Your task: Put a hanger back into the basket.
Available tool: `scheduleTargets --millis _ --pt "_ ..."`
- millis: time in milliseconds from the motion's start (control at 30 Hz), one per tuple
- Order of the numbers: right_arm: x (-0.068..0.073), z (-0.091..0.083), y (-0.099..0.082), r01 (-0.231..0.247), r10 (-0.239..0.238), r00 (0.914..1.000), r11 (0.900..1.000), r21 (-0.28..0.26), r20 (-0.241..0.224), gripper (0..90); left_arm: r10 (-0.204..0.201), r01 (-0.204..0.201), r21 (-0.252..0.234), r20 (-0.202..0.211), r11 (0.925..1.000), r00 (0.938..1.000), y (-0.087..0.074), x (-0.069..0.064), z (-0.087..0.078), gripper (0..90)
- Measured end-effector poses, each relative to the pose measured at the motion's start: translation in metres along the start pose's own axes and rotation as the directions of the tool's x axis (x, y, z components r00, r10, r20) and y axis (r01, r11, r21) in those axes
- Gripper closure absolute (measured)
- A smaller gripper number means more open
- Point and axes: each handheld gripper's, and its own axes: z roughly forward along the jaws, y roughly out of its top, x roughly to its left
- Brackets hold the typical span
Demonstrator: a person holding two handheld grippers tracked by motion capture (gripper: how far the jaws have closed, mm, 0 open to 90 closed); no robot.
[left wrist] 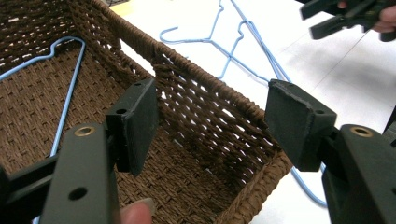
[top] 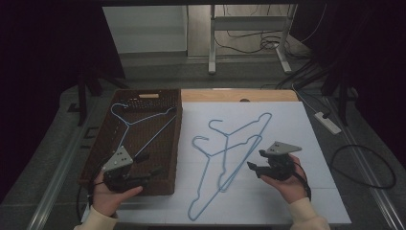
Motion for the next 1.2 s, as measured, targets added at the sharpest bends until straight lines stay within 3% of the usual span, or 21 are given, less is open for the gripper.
scheduleTargets --millis 267,467,567,667,767,867,1200 --pt "-0.003 0.031 0.016 0.03 -0.029 0.9993 0.9977 0.061 -0.025 35.9 0.001 -0.001 0.004 0.012 1.0 0.9999 0.0 0.001 0.003 34.9" --pt "-0.003 0.037 0.02 0.02 -0.018 0.9996 0.9969 0.076 -0.023 40.0 0.004 -0.004 0.001 0.013 1.0 0.9999 0.001 -0.001 0.003 34.9" --pt "0.0 0.038 0.022 0.027 -0.023 0.9983 0.9965 0.08 -0.053 47.9 0.004 -0.004 -0.001 0.014 1.0 0.9999 0.001 -0.001 0.002 34.9" --pt "0.006 0.04 0.024 0.043 -0.032 0.995 0.9926 0.114 -0.095 62.0 0.006 -0.006 0.0 0.016 1.0 0.9999 0.001 -0.002 0.002 34.9" --pt "0.017 0.045 0.025 0.091 -0.065 0.9867 0.981 0.172 -0.149 76.3 0.006 -0.006 0.001 0.017 1.0 0.9998 0.001 -0.001 0.003 34.9" --pt "0.033 0.051 0.026 0.159 -0.106 0.9683 0.96 0.231 -0.226 87.1 0.006 -0.006 0.005 0.018 1.0 0.9998 0.0 -0.001 0.003 34.9" --pt "0.069 0.063 0.021 0.262 -0.153 0.9278 0.9161 0.303 -0.34 90.0 0.007 -0.007 0.009 0.022 0.9999 0.9997 0.0 -0.001 0.004 34.9"
